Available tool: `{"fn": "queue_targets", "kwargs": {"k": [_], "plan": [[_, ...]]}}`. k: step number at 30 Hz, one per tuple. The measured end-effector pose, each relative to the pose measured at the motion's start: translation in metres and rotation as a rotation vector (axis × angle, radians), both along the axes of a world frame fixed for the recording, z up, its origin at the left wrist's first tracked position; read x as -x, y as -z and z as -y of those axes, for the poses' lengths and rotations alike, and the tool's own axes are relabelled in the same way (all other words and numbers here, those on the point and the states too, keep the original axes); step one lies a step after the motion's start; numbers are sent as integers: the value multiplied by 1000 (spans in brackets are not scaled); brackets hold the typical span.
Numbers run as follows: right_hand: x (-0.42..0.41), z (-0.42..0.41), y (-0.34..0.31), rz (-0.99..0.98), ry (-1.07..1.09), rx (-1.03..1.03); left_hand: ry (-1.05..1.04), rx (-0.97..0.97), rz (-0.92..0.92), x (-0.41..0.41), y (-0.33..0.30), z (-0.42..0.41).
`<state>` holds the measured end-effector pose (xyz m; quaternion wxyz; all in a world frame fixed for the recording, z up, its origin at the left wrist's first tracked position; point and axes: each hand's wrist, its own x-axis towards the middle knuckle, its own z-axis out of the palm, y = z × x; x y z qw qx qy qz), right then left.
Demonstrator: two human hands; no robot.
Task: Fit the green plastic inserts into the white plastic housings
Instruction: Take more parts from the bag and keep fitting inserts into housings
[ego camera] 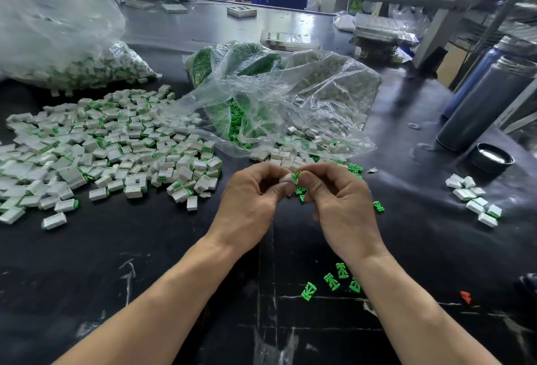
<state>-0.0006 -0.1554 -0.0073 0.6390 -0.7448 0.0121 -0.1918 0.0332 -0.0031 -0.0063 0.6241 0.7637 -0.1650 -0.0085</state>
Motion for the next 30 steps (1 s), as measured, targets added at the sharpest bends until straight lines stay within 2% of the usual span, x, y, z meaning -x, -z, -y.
{"fn": "queue_targets", "kwargs": {"k": [4, 8, 20, 30], "plan": [[2, -1, -2, 7, -21, 29, 0, 49, -14, 1, 0, -1], [2, 2, -2, -4, 4, 182, 19, 44, -16, 1, -1, -2], [5, -1, -1, 25, 27, 497, -37, -161, 64, -5, 6, -11], [7, -6, -3, 79, 52, 629, -41, -291, 136, -3, -1, -14]]}}
